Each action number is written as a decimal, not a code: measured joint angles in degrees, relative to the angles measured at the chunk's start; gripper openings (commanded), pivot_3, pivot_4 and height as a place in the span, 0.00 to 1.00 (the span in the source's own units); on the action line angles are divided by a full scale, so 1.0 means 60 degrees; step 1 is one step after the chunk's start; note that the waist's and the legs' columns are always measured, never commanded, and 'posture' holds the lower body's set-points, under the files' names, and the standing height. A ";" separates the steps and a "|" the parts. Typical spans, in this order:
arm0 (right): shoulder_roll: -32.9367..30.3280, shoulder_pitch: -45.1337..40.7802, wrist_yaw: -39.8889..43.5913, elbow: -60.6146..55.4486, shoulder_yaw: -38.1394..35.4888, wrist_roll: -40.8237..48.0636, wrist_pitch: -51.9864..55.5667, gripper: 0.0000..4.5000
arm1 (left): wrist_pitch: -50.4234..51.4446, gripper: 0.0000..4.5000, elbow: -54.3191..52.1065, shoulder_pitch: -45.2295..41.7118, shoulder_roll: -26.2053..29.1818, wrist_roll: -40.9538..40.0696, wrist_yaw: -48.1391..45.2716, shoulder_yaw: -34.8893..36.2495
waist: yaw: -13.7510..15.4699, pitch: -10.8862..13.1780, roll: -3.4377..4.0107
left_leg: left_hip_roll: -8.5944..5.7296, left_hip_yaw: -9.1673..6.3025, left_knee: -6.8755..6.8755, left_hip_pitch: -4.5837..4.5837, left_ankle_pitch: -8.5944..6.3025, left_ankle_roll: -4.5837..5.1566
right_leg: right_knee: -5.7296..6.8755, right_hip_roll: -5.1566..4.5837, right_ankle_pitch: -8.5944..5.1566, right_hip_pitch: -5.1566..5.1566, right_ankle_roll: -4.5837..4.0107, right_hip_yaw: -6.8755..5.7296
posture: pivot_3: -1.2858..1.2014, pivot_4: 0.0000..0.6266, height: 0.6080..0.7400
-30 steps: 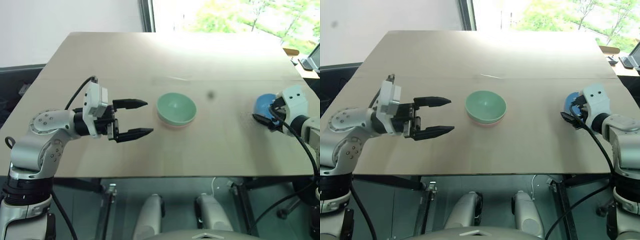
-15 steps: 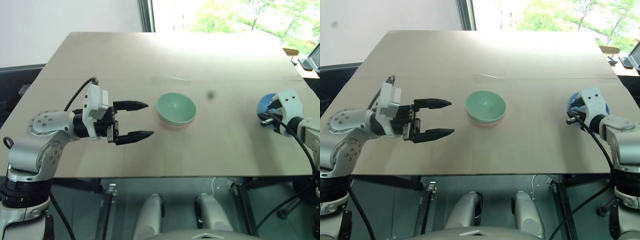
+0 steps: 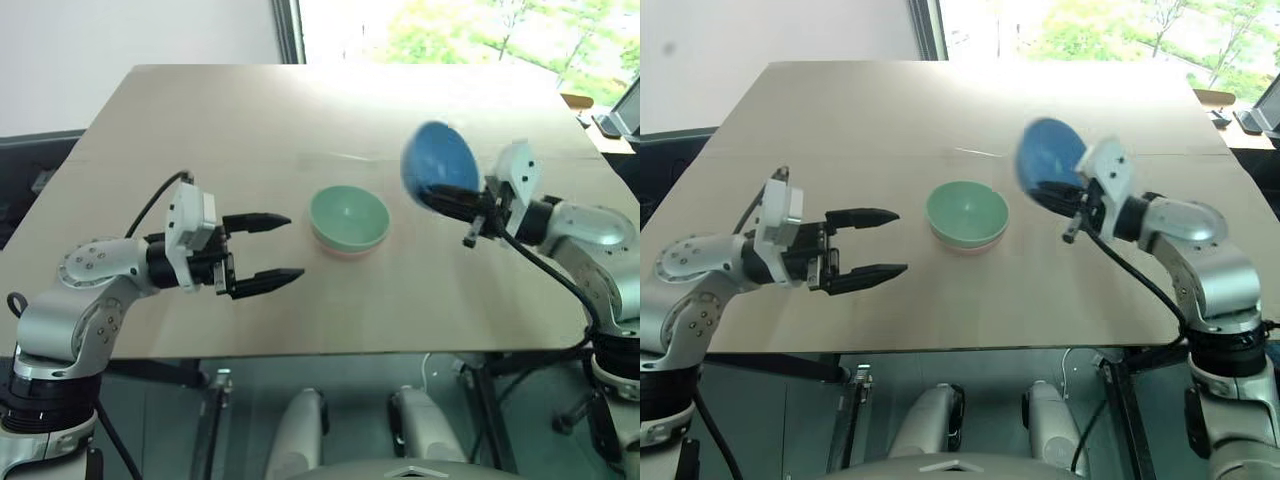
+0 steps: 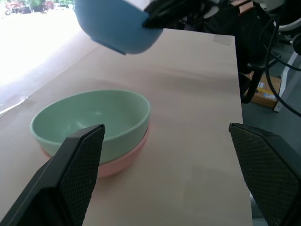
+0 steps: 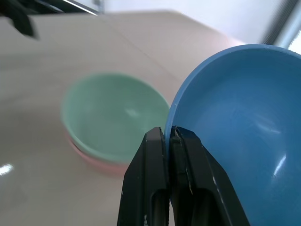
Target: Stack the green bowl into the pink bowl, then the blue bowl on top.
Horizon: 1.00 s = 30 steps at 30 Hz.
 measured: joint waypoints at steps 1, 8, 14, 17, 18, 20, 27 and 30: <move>0.0268 -0.0302 0.0254 0.0090 0.0308 0.0163 -0.0152 0.01 | -0.0005 1.00 -0.0008 0.0127 0.0003 0.0007 0.0069 0.0098 | 0.0038 -0.0003 -0.0005 | -0.0001 -0.0002 0.0001 0.0000 0.0000 0.0000 | 0.0000 -0.0001 0.0000 0.0001 0.0000 -0.0001 | 0.52 0.24 1.00; 0.0862 -0.0992 0.1518 0.1487 0.2193 -0.0071 -0.1253 0.01 | 0.0010 1.00 -0.0227 0.0997 -0.0003 -0.0046 0.0455 0.0786 | 0.0033 -0.0002 -0.0006 | 0.0000 0.0001 0.0000 -0.0002 0.0000 0.0000 | 0.0000 -0.0003 0.0000 -0.0004 -0.0003 -0.0001 | 0.52 0.24 1.00; 0.1170 -0.1392 0.2080 0.3067 0.2474 -0.0474 -0.2239 0.38 | 0.0173 1.00 -0.0863 0.2112 -0.0009 -0.0325 0.0847 0.1740 | 0.0022 -0.0001 -0.0006 | 0.0001 0.0000 -0.0002 -0.0001 0.0000 -0.0001 | 0.0003 -0.0003 0.0000 -0.0006 -0.0004 -0.0002 | 0.52 0.24 1.00; 0.1224 -0.1392 0.2113 0.3254 0.2473 -0.0560 -0.2564 0.51 | 0.0224 1.00 -0.1112 0.2496 -0.0010 -0.0428 0.0937 0.2046 | 0.0027 0.0000 -0.0007 | 0.0001 -0.0001 -0.0004 -0.0001 -0.0001 -0.0001 | 0.0005 -0.0003 0.0000 -0.0009 -0.0005 -0.0002 | 0.52 0.24 1.00; 0.1214 -0.1392 0.2108 0.3209 0.2454 -0.0557 -0.2634 0.51 | 0.0238 1.00 -0.1231 0.2689 -0.0010 -0.0501 0.0995 0.2182 | 0.0037 0.0000 -0.0007 | 0.0001 -0.0002 -0.0004 -0.0001 0.0000 -0.0001 | 0.0005 -0.0003 0.0000 -0.0008 -0.0005 -0.0002 | 0.52 0.24 1.00; 0.1139 -0.1310 0.2017 0.2902 0.2273 -0.0505 -0.2625 0.51 | 0.0291 1.00 -0.1318 0.2834 -0.0009 -0.0520 0.1078 0.2319 | 0.0058 0.0000 -0.0007 | 0.0000 -0.0002 -0.0004 -0.0002 -0.0001 -0.0002 | 0.0004 -0.0005 0.0000 -0.0008 -0.0005 -0.0002 | 0.52 0.24 1.00; -0.0204 0.0294 0.1162 0.0863 0.0524 0.0094 -0.1861 0.51 | 0.0369 1.00 -0.1503 0.2932 -0.0031 -0.0609 0.1266 0.2364 | 0.0130 -0.0003 -0.0013 | -0.0006 0.0001 -0.0005 -0.0004 -0.0002 -0.0002 | -0.0003 -0.0012 -0.0001 -0.0006 -0.0005 -0.0002 | 0.52 0.24 1.00; -0.1343 0.2024 0.0914 0.0084 -0.0643 0.0200 -0.1473 0.51 | 0.0275 1.00 -0.1448 0.2769 -0.0050 -0.0484 0.1448 0.2410 | 0.0195 -0.0004 -0.0014 | -0.0007 -0.0003 -0.0007 -0.0004 -0.0003 -0.0003 | -0.0007 -0.0011 -0.0003 -0.0004 -0.0007 -0.0006 | 0.52 0.24 1.00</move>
